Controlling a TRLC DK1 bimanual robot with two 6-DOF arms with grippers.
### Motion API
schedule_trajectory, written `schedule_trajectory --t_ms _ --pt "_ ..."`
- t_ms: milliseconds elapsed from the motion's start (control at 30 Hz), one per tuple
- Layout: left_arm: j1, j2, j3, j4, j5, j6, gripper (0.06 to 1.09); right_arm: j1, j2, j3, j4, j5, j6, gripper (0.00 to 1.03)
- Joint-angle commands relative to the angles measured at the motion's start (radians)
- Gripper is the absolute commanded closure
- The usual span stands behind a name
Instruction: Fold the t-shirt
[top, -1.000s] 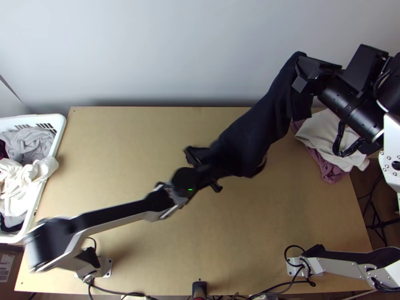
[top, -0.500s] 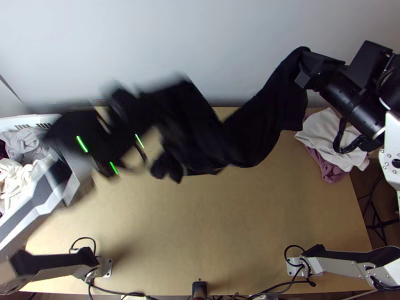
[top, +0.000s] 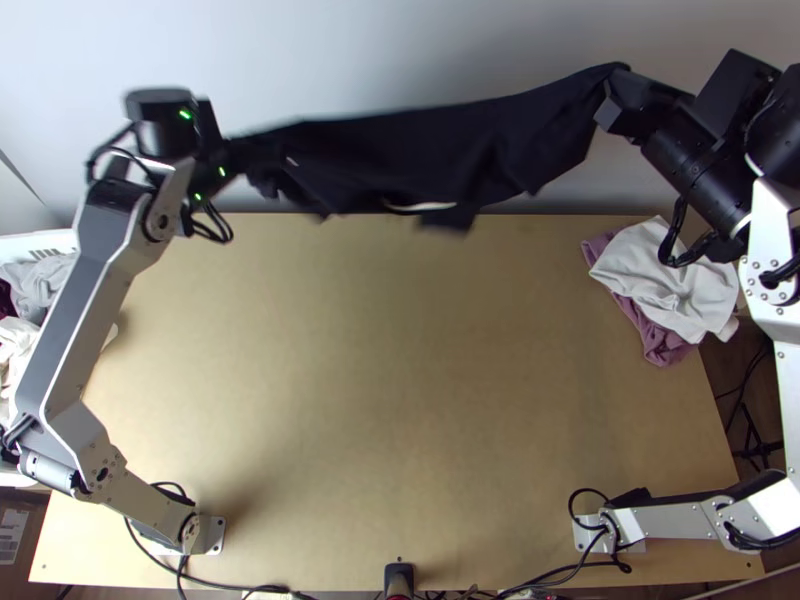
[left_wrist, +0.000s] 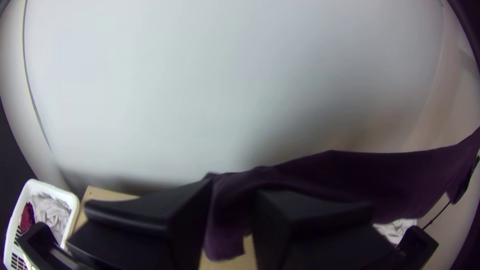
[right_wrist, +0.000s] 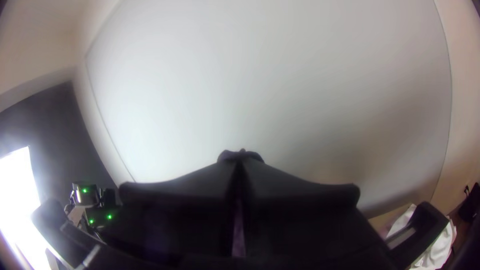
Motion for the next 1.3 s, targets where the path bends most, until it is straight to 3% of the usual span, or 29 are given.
schedule_trajectory --t_ms 0,167,400,633,767,867,1033,1133,1267 --pt "-0.014 -0.132 -0.304 -0.009 0.019 0.003 0.10 -0.008 0.038 0.044 0.006 0.002 0.005 1.00" --pt "-0.122 -0.281 -0.576 0.214 0.016 0.045 0.10 -0.005 0.049 0.056 0.006 0.003 -0.009 1.00" --pt "-0.270 -0.345 -0.638 0.217 -0.002 0.080 0.10 0.009 0.059 0.075 0.007 0.036 -0.030 1.00" --pt "-0.550 -0.423 -0.712 0.240 -0.004 0.097 0.10 0.083 0.078 0.084 0.073 0.163 -0.104 1.00" --pt "-0.675 -0.416 -0.749 0.290 -0.002 0.054 0.10 0.139 0.106 0.105 0.124 0.275 -0.160 1.00" --pt "-0.747 -0.411 -0.786 0.341 -0.007 0.036 0.10 0.152 0.115 0.107 0.144 0.307 -0.165 1.00" --pt "-0.791 -0.379 -0.873 0.490 -0.087 0.010 0.11 0.161 0.119 0.107 0.146 0.324 -0.159 1.00" --pt "-0.808 -0.287 -0.912 0.623 -0.222 0.036 0.11 0.167 0.118 0.107 0.147 0.324 -0.159 1.00" --pt "-0.790 -0.139 -0.912 0.806 -0.310 0.059 0.11 0.185 0.110 0.107 0.135 0.322 -0.159 1.00"
